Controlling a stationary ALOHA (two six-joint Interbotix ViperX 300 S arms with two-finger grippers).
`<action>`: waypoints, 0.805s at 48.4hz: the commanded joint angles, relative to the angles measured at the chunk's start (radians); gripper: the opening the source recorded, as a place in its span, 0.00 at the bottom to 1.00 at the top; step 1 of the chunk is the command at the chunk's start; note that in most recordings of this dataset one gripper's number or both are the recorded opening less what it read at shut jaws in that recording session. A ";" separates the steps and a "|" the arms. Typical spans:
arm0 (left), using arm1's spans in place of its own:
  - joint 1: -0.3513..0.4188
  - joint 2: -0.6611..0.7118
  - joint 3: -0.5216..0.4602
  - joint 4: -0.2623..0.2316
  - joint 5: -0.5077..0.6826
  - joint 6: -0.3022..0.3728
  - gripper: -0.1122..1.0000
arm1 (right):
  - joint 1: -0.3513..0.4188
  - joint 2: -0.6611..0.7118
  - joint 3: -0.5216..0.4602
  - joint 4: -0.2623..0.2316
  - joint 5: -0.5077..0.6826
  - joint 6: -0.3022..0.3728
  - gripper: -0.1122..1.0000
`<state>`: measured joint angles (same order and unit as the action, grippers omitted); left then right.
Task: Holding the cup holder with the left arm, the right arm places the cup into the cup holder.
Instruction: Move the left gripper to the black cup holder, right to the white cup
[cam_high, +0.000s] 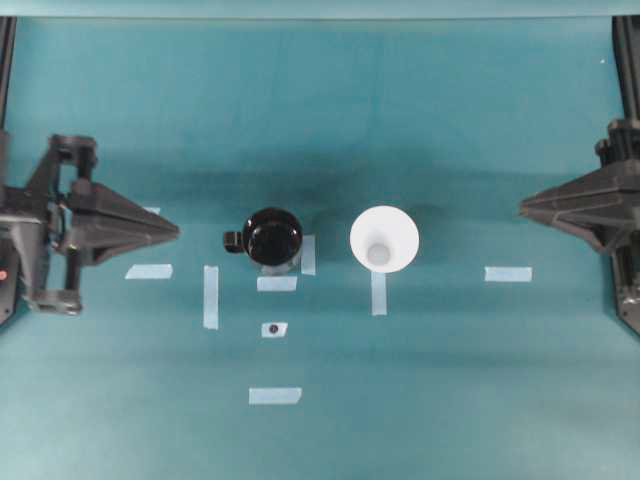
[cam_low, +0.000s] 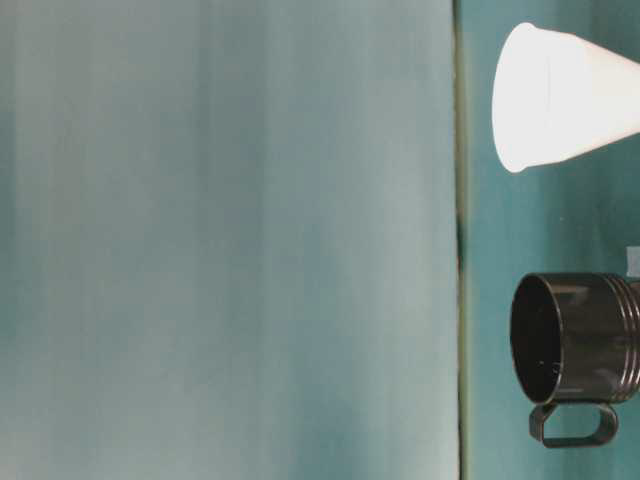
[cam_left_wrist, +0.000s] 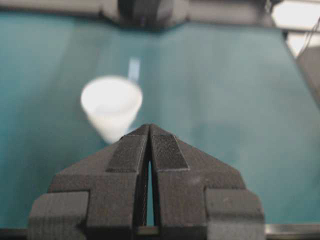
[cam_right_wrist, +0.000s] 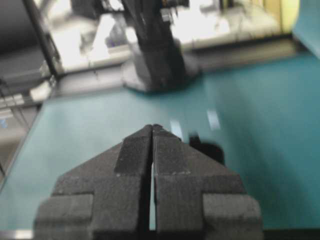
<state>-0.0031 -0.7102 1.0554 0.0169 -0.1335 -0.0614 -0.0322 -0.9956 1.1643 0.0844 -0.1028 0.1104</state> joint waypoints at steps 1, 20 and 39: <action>0.017 0.012 -0.048 0.003 0.060 0.017 0.13 | -0.028 0.032 -0.066 0.002 0.107 0.009 0.12; 0.058 0.144 -0.140 0.005 0.281 0.126 0.13 | -0.089 0.288 -0.227 -0.067 0.410 0.006 0.12; 0.087 0.293 -0.230 0.005 0.416 0.141 0.13 | -0.092 0.583 -0.380 -0.138 0.617 -0.003 0.12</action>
<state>0.0828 -0.4295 0.8636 0.0184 0.2700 0.0782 -0.1212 -0.5507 0.8314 -0.0430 0.4909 0.1104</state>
